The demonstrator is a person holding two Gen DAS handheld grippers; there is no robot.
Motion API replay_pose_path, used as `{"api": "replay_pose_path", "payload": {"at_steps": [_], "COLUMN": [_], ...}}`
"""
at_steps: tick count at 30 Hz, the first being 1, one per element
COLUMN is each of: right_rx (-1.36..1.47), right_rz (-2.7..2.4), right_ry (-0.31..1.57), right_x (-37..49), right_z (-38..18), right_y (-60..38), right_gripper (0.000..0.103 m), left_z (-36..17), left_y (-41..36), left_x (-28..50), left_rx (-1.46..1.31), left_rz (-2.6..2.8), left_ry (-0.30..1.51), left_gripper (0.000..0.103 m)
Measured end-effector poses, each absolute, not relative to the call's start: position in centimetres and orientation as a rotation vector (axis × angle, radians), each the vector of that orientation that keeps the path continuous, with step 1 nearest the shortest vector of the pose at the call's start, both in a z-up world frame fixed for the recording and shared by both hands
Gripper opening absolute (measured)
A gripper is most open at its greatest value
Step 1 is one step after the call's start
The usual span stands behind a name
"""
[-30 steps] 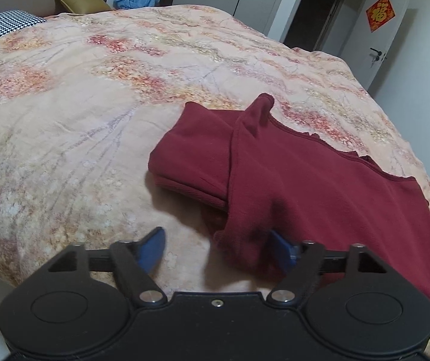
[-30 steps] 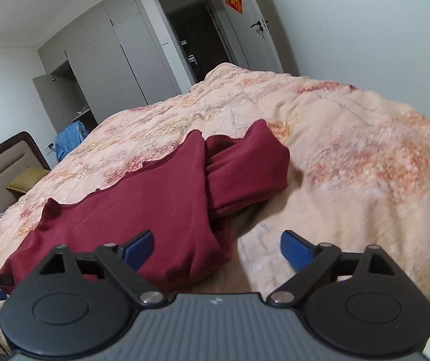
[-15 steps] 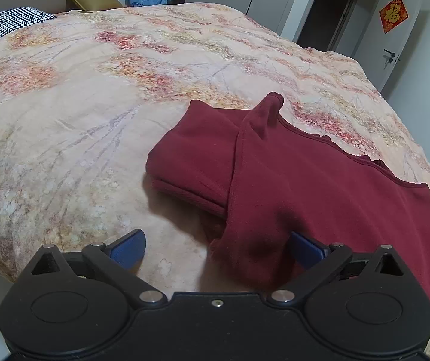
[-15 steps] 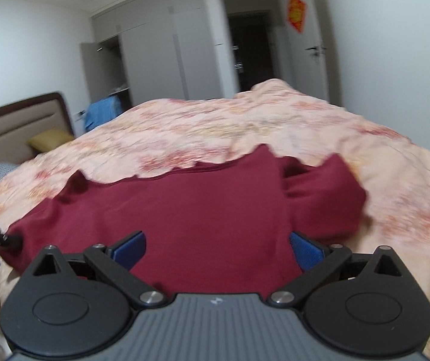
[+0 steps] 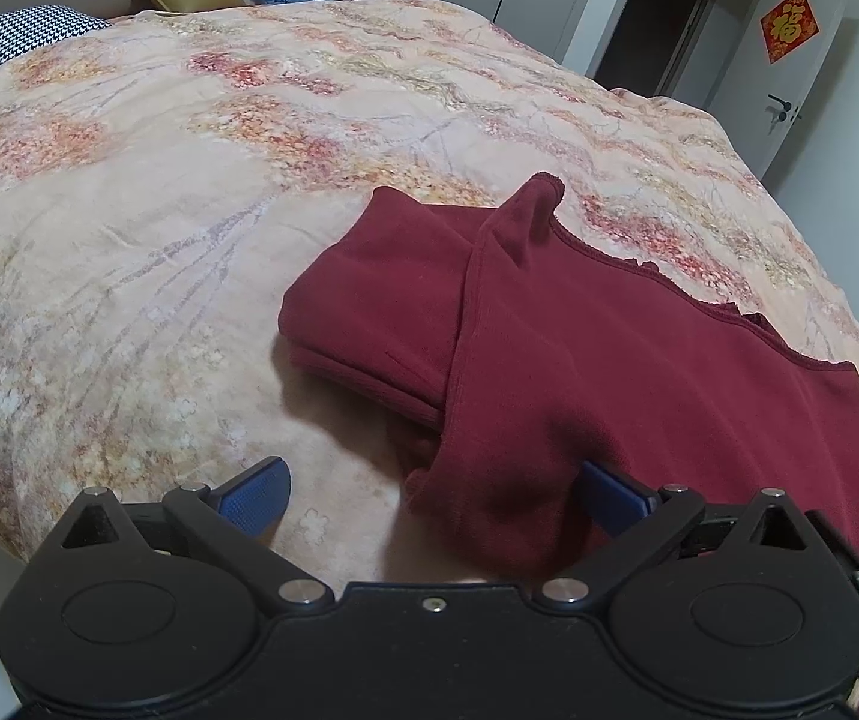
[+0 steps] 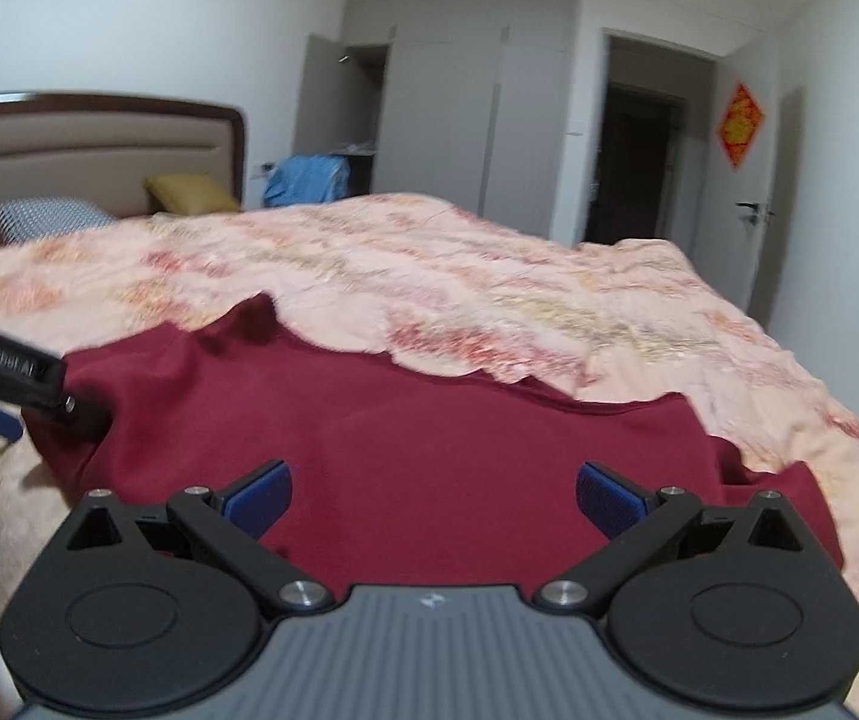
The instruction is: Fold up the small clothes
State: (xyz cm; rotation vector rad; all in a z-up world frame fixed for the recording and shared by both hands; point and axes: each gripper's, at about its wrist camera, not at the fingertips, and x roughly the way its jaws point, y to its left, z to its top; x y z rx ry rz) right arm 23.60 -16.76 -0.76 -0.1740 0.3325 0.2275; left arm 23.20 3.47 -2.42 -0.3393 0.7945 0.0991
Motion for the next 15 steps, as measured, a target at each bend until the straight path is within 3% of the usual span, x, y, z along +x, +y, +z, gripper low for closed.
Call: {"api": "replay_pose_path", "payload": {"at_steps": [6, 15], "right_rx": [-0.11, -0.063], "right_rz": [0.253, 0.261], "right_ry": [0.487, 0.501], "right_x": [25.9, 25.8], "right_z": [-2.8, -3.6], "right_y": [-16.4, -17.4], "right_gripper": [0.103, 0.103], "left_z": [-2.5, -2.7], "left_y": [3.4, 3.2], "left_x": [23.2, 23.4], "left_rx": [-0.342, -0.339], "left_rz": [0.093, 0.102], "left_ry": [0.805, 0.814], "left_gripper": [0.102, 0.102]}}
